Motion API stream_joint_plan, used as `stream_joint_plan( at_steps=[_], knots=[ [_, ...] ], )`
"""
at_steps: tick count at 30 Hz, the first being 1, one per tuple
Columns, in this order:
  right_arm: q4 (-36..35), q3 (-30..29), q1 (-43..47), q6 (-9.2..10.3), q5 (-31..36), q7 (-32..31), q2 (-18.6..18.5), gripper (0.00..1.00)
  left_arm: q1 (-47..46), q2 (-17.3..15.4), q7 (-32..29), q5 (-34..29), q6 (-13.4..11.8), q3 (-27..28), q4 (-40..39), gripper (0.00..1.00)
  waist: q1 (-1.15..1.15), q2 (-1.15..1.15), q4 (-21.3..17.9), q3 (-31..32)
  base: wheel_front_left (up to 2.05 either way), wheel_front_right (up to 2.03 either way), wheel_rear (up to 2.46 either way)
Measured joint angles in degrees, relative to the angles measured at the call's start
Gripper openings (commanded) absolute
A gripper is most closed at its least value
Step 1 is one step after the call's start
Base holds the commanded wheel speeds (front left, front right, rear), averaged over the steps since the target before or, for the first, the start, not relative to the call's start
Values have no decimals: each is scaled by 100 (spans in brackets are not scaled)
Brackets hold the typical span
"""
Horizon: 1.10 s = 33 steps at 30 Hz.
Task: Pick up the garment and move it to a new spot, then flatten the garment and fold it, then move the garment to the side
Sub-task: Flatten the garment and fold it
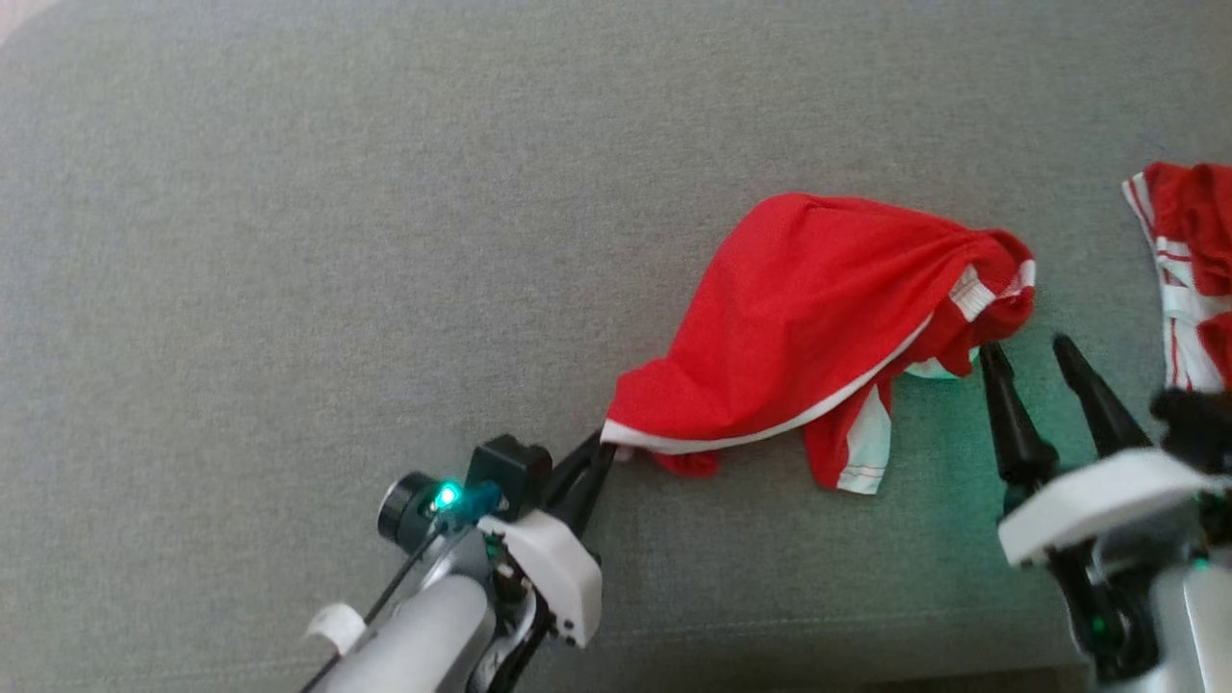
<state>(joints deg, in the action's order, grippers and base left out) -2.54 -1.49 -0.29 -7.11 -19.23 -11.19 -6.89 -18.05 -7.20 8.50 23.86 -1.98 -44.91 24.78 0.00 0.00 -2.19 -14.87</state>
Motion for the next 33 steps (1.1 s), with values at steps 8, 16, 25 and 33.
stream_joint_plan(
  at_steps=[8, 16, 25, 33],
  knots=[
    [469, 366, -705, 0, -210, -41, -181, 100, -248, 23, 147, -1, -4, 19, 21, 0, 0, 0, 128, -136, 0, 0, 0],
    [347, 444, -715, 0, -359, 142, -276, 0, -241, -22, 510, -16, -287, 347, -366, 0, 0, 0, 189, 4, 0, 0, 0],
    [-924, 464, -554, 0, -399, -88, -491, 0, -207, -630, 583, -461, -831, 1290, -2371, 0, 0, 0, 209, 633, 0, 0, 0],
    [-2023, 260, -696, 0, -547, -636, -665, 0, -626, -1204, 204, -739, -937, 1664, -3751, 0, 0, 0, 284, 1304, 0, 0, 0]
  ],
)
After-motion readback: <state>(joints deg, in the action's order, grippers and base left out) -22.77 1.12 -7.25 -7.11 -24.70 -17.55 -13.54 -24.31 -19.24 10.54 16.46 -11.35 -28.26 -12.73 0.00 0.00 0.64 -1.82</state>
